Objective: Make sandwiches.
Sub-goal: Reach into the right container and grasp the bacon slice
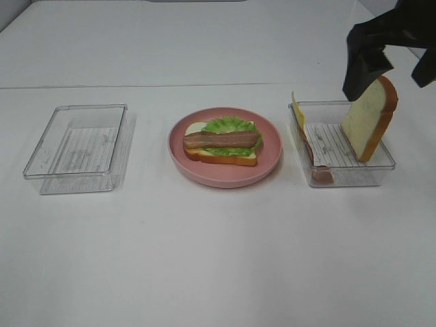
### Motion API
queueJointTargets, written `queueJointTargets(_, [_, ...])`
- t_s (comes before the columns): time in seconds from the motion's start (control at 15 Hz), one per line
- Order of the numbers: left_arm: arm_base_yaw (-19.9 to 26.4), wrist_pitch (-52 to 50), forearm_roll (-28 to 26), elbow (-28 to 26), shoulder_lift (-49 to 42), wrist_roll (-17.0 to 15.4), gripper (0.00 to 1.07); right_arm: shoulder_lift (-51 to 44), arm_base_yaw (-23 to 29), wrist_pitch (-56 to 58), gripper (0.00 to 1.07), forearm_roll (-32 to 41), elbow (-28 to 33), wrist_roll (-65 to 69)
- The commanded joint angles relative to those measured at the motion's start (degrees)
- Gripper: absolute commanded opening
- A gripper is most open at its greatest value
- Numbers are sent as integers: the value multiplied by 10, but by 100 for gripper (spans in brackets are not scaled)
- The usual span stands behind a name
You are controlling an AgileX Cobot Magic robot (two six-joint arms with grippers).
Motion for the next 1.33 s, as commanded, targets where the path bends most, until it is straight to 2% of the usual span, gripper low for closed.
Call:
queueJointTargets(0.07, [0, -1, -5, 1, -9, 1, 102, 59, 34, 6, 96, -3, -37, 19])
queueJointTargets(0.4, [0, -1, -5, 1, -9, 1, 102, 165, 40, 16, 96, 3, -118, 19])
queueJointTargets(0.53, [0, -1, -5, 1, -9, 1, 102, 197, 40, 12, 96, 3, -133, 12])
queueJointTargets(1.0, [0, -1, -5, 1, -9, 1, 102, 281, 39, -34, 95, 3, -133, -7])
queueJointTargets(1.33, [0, -1, -5, 1, -9, 1, 102, 306, 39, -49, 82, 3, -133, -6])
